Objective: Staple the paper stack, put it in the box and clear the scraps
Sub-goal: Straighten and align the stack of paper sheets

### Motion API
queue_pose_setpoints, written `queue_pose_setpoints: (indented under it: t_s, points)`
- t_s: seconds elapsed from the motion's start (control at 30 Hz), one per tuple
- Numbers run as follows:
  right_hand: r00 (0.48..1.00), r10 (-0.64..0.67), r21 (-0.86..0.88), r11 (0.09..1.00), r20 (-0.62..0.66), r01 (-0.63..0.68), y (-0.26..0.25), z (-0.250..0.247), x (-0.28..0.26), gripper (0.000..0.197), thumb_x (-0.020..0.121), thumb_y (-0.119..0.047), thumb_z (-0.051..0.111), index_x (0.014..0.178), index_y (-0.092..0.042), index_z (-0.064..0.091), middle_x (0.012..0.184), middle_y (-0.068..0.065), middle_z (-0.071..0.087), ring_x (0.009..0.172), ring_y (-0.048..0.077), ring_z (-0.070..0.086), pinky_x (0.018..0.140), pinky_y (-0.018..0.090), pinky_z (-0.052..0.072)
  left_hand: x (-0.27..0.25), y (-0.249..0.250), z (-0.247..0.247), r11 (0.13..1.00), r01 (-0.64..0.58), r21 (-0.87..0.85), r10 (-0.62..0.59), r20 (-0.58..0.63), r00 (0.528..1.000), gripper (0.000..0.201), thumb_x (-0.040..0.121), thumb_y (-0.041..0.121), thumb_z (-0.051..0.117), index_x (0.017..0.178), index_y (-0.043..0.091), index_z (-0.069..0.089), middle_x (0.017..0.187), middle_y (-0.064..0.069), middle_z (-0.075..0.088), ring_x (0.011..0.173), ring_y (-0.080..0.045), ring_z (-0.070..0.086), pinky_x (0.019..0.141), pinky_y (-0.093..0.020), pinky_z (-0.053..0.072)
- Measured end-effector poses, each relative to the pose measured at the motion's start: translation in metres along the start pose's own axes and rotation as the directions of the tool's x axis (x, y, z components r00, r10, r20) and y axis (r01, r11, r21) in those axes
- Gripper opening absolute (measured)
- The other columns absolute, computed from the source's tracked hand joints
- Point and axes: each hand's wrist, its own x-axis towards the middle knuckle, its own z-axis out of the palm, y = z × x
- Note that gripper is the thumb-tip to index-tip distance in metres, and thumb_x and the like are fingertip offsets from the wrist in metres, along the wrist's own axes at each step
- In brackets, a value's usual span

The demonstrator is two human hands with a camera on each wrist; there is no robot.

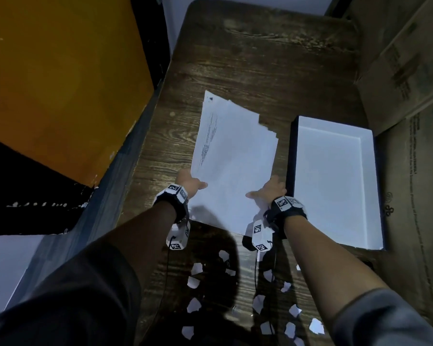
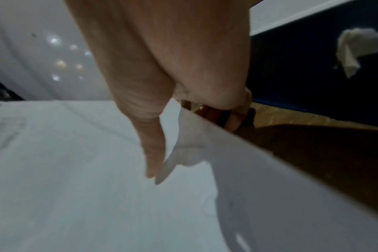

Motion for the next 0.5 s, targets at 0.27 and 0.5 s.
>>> queue_pose_setpoints:
  t_s: [0.27, 0.5]
  points:
    - [0.908, -0.403, 0.701, 0.681, 0.114, 0.214, -0.031, -0.051, -0.036, 0.049, 0.072, -0.003, 0.08, 0.112, -0.02, 0.057, 0.114, -0.001, 0.064, 0.112, 0.019, 0.059, 0.106, 0.042, 0.042, -0.036, 0.002, -0.058, 0.965, -0.233, -0.125, 0.227, -0.056, 0.972, 0.046, 0.076, 0.004, 0.081, 0.119, -0.001, 0.066, 0.113, -0.008, 0.071, 0.099, -0.024, 0.067, 0.089, -0.033, 0.052]
    - [0.875, -0.439, 0.631, 0.624, -0.204, 0.46, -0.059, -0.04, -0.092, 0.061, 0.067, -0.028, 0.086, 0.109, 0.002, 0.055, 0.102, 0.014, 0.064, 0.085, 0.016, 0.066, 0.072, 0.021, 0.056, -0.085, 0.006, -0.092, 0.911, -0.396, -0.112, 0.348, -0.305, 0.887, 0.037, 0.067, 0.021, 0.089, 0.087, 0.002, 0.065, 0.091, -0.01, 0.07, 0.082, -0.022, 0.07, 0.069, -0.027, 0.054]
